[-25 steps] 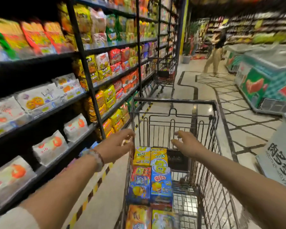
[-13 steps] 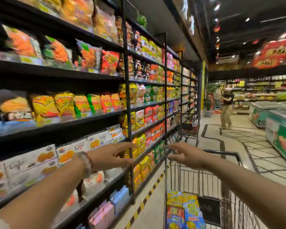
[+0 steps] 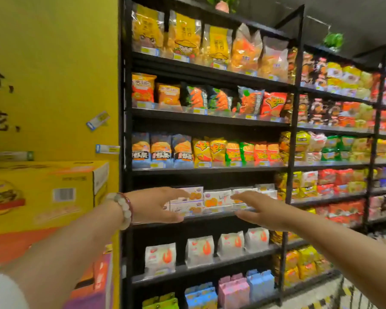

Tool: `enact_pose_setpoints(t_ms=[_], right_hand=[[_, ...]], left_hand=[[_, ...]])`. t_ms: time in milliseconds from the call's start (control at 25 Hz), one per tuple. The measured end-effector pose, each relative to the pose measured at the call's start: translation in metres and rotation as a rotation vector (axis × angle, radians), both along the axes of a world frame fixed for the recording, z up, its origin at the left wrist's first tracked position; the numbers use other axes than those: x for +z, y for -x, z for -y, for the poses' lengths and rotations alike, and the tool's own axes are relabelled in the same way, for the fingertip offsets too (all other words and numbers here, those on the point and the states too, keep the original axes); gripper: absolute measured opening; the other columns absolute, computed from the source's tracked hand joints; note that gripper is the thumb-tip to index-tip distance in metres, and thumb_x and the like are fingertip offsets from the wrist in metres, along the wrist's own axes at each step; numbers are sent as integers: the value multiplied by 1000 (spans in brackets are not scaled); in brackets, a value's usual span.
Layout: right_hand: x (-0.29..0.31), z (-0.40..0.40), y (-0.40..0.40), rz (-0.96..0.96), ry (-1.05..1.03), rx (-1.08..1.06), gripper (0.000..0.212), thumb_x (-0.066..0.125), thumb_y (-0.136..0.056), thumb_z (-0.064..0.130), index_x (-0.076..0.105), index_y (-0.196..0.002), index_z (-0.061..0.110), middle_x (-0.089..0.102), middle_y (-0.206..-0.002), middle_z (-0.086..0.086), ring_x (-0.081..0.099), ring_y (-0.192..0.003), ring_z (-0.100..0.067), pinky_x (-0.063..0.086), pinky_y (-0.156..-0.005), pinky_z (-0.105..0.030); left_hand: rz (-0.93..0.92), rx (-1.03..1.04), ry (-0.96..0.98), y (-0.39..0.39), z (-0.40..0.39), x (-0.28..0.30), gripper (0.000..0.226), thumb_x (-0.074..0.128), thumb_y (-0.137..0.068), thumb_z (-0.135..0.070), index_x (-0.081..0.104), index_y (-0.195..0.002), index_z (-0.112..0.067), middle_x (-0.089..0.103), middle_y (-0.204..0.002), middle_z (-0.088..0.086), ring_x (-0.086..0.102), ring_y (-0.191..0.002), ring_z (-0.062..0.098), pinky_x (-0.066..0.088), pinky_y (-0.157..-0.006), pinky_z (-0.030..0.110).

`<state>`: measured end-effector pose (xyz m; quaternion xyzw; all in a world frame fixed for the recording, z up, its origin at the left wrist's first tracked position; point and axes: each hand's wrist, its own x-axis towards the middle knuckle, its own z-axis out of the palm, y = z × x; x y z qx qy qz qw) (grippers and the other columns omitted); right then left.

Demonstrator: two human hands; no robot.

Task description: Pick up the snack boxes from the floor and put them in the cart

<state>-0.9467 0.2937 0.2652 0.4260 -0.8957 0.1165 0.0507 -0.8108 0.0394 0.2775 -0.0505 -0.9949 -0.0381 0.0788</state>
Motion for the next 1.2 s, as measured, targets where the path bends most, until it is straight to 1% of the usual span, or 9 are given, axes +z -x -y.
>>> enact_pose_setpoints(t_ms=[200, 280, 360, 400, 560, 720, 840, 1000, 1200], right_hand=[[0, 87, -76, -18, -19, 260, 55, 44, -97, 43, 27, -147, 31, 28, -154, 8, 26, -140, -10, 24, -108, -23], [0, 127, -114, -14, -3, 361, 54, 45, -97, 42, 27, -147, 30, 28, -154, 8, 29, -138, -10, 24, -105, -21], [1, 169, -153, -1, 8, 475, 55, 44, -96, 45, 26, -147, 32, 26, -155, 8, 27, -140, -12, 25, -109, -26], [1, 190, -172, -4, 8, 536, 56, 42, -96, 46, 25, -147, 33, 24, -155, 9, 24, -141, -13, 24, -111, -29], [7, 288, -269, -30, -10, 750, 56, 38, -96, 48, 21, -148, 35, 20, -156, 9, 21, -143, -12, 21, -114, -30], [3, 377, -386, 11, 32, 937, 55, 41, -96, 48, 24, -147, 36, 20, -157, 6, 24, -142, -14, 22, -115, -31], [-3, 431, -473, 36, 25, 1106, 55, 40, -97, 47, 24, -148, 35, 20, -157, 8, 19, -144, -13, 18, -117, -32], [-7, 489, -566, 75, 9, 1300, 54, 39, -97, 48, 23, -147, 37, 18, -157, 7, 19, -144, -14, 20, -115, -32], [-13, 570, -644, 85, -20, 1494, 58, 37, -95, 54, 21, -148, 38, 14, -158, 12, 10, -146, -11, 13, -116, -34]], left_hand=[[57, 279, 2, -126, 35, 2, 64, 51, -90, -48, 19, -145, -41, 19, -154, -15, 24, -139, 8, 29, -108, 25], [68, 380, 8, -181, 56, 5, 66, 48, -87, -55, 15, -144, -45, 15, -153, -18, 28, -136, 6, 30, -105, 21], [84, 492, 46, -240, 75, 8, 75, 40, -77, -69, 12, -143, -47, 13, -154, -19, 33, -128, 3, 31, -96, 15], [86, 550, 49, -268, 85, 9, 75, 39, -77, -69, 12, -144, -46, 14, -154, -17, 34, -128, 4, 31, -95, 15], [19, 840, 60, -404, 129, 11, 64, 45, -92, -51, 14, -146, -39, 19, -154, -13, 29, -137, 12, 31, -105, 28], [-34, 1092, 88, -546, 164, 7, 64, 51, -90, -48, 21, -145, -37, 27, -152, -7, 37, -133, 15, 33, -108, 29], [-17, 1207, 91, -633, 169, 9, 64, 52, -90, -46, 23, -146, -33, 29, -151, -6, 33, -135, 11, 29, -110, 26], [-13, 1379, 43, -709, 174, 8, 64, 51, -89, -48, 24, -145, -33, 29, -151, -9, 34, -134, 10, 31, -109, 28], [-33, 1553, -5, -765, 208, -3, 61, 51, -91, -45, 24, -144, -34, 29, -150, -10, 34, -133, 10, 31, -105, 26]])
